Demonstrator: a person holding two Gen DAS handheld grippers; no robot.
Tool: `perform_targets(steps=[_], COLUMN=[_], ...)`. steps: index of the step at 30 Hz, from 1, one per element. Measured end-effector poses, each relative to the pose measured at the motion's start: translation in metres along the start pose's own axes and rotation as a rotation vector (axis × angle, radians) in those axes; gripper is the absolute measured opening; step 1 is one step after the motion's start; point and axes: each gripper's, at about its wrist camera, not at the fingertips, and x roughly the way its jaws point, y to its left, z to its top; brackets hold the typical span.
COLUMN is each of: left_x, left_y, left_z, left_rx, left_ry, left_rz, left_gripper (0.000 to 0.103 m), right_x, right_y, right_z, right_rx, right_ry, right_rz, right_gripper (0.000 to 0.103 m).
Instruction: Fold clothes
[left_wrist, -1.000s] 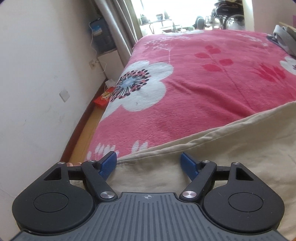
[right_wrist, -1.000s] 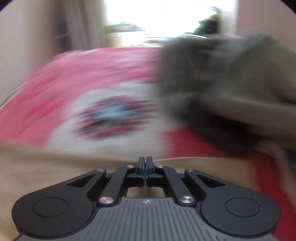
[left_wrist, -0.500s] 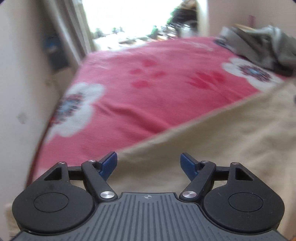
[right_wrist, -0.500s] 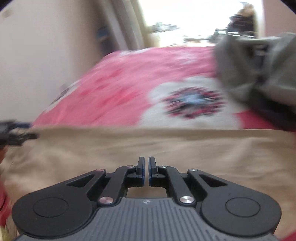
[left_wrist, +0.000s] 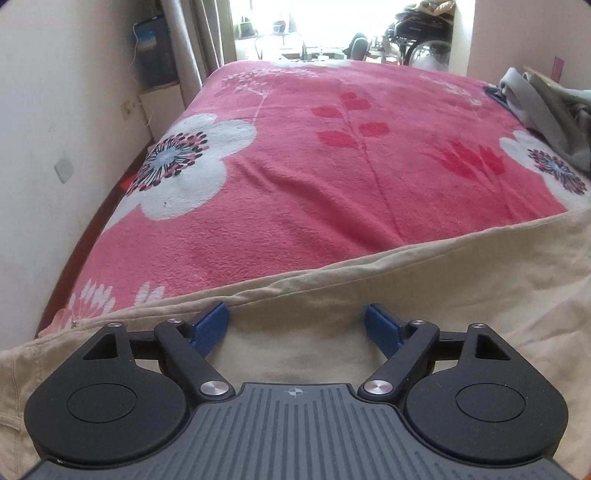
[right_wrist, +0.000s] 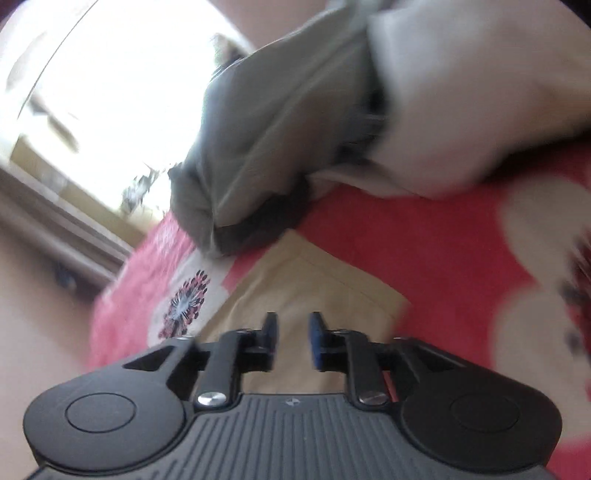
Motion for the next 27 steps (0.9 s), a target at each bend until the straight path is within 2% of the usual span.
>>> perform_targets(steps=[2,6,12,18,22,23,26,27], left_x=[-0.002,-0.009,-0.019,-0.018,-0.012,-0.011,-0.013,-0.013], left_y=[0.0,-0.006,-0.037,-0.077,-0.096,-0.098,-0.1,-0.1], left_z=[0.002,0.008,0.01,-0.002,-0.013,-0.015,-0.016,-0.016], left_rx=[-0.018,-0.043,0.003,0.108,0.163,0.173,0.182,0.18], left_ry=[-0.005,-0.034,-0.047,-0.014,0.015,0.012,0.01,0.011], left_rz=[-0.001,-0.031,-0.145,-0.276,-0.297,-0.291,-0.283,-0.282], left_gripper=[0.083,0.082,0.082,0.082,0.083,0.083,0.083,0.083], right_x=[-0.009,0.008,0.047,0.071,0.081,0.084,0.087,0.087], right_y=[-0.016,-0.043,-0.057,-0.07,-0.072,-0.072,-0.068,-0.066], right_z=[-0.015,-0.038,-0.02,-0.005,0.0,0.002,0.005,0.005], right_rx=[0.08,0.233,0.331,0.413,0.41,0.408,0.383,0.375], right_ry=[0.03,0.12,0.104,0.062,0.049,0.047,0.031,0.025], right_rz=[0.016,0.016,0.106,0.172,0.201,0.208,0.186,0.175], right_gripper=[0.033,0.034,0.032,0.031,0.031,0.029,0.012,0.01])
